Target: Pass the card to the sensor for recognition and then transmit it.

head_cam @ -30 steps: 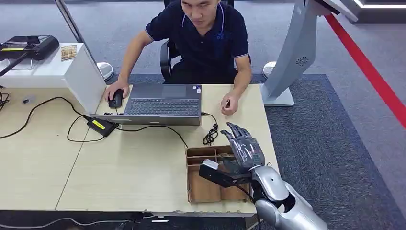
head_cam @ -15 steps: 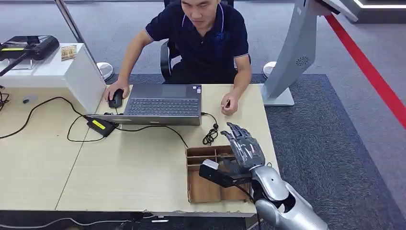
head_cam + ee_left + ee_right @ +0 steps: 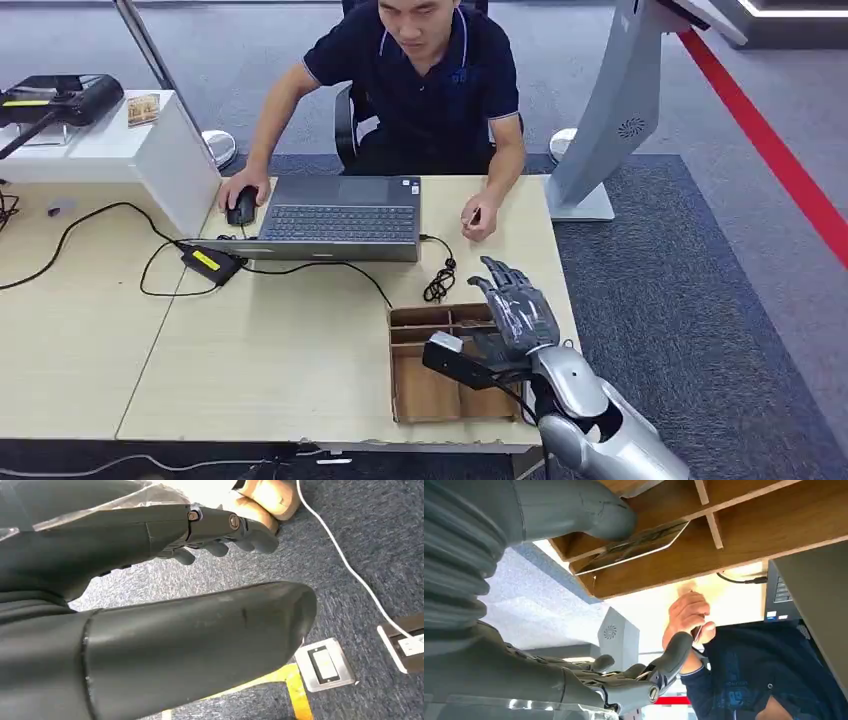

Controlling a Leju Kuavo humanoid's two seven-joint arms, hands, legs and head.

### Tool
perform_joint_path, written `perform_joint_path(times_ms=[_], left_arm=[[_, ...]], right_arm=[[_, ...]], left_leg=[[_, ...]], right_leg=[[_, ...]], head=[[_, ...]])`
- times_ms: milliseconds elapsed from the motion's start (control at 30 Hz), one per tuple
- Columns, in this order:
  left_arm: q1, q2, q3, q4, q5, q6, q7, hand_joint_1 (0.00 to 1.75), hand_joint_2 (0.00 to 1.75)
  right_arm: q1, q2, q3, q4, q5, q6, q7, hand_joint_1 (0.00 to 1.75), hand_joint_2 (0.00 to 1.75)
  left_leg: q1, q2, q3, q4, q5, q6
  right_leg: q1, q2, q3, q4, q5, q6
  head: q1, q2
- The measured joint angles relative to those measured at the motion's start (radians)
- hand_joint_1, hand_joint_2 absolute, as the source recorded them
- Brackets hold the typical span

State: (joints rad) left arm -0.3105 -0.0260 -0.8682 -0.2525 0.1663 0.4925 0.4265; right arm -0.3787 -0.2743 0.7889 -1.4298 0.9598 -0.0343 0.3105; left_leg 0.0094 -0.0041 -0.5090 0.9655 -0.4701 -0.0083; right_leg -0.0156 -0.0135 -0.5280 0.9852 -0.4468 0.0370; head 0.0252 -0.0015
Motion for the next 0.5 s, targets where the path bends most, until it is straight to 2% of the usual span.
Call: perform_joint_path(times_ms=[367, 500], left_arm=[[0.000, 0.002, 0.000, 0.002, 0.000, 0.000, 0.000, 0.00, 0.00], [-0.001, 0.003, 0.000, 0.002, 0.000, -0.002, 0.000, 0.00, 0.00]], right_arm=[[0.000, -0.006, -0.001, 0.000, 0.000, 0.002, 0.000, 0.54, 1.75], [0.000, -0.007, -0.001, 0.000, 0.000, 0.002, 0.000, 0.66, 1.75]], left_leg=[[0.000, 0.000, 0.000, 0.000, 0.000, 0.000], [0.000, 0.000, 0.000, 0.000, 0.000, 0.000]], right_leg=[[0.000, 0.000, 0.000, 0.000, 0.000, 0.000], [0.000, 0.000, 0.000, 0.000, 0.000, 0.000]], head=[[0.000, 0.000], [0.000, 0.000]])
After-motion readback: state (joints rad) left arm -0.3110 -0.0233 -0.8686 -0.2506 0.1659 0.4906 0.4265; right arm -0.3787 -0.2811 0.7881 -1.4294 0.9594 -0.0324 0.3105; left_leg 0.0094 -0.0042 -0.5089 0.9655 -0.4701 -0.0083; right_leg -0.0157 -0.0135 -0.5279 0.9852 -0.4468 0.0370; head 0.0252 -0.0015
